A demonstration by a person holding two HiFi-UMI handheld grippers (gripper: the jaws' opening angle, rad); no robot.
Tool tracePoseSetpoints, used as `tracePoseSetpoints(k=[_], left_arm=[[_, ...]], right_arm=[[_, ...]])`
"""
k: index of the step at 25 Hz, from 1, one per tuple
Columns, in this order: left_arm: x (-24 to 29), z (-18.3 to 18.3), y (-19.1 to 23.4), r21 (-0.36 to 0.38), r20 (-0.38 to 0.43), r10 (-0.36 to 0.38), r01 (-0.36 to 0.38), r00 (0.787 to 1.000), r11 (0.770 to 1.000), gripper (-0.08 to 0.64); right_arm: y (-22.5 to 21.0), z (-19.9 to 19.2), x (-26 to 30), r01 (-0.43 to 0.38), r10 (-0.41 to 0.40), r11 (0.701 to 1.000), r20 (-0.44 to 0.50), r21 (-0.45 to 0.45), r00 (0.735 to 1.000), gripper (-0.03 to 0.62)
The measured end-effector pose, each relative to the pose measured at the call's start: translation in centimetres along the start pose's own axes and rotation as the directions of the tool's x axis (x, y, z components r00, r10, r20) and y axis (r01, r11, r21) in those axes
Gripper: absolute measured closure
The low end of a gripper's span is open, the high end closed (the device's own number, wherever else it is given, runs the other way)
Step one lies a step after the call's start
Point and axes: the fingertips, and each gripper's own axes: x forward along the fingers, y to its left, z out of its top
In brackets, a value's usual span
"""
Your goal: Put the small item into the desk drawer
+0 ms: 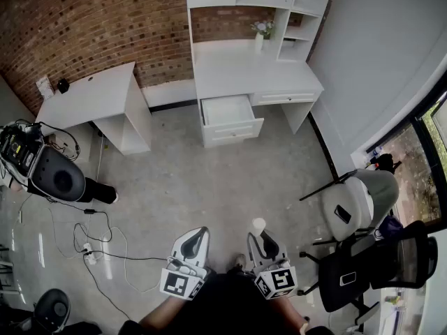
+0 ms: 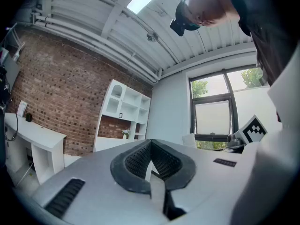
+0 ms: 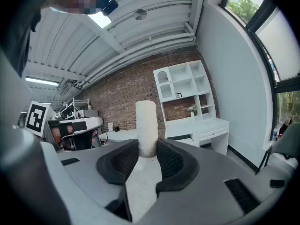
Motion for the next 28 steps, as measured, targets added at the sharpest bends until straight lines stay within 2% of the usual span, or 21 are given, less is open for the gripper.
tracePoseSetpoints(k=[15, 28], left_arm=[[0.4, -0.1, -0.7, -0.003, 0.004, 0.013, -0.013, 1.0, 1.0, 0.537], [2.8, 0.0, -3.8, 0.016, 0.002, 0.034, -0.034, 0.999, 0.999, 0.537]], right_arm=[[-0.9, 0.0, -0.1, -0.012, 0.012, 1.0, 0.009, 0.004, 1.0, 0.454], [-3.8, 0.8, -1.0, -0.061, 0.061, 0.998, 0.025, 0.032, 0.998, 0.454]])
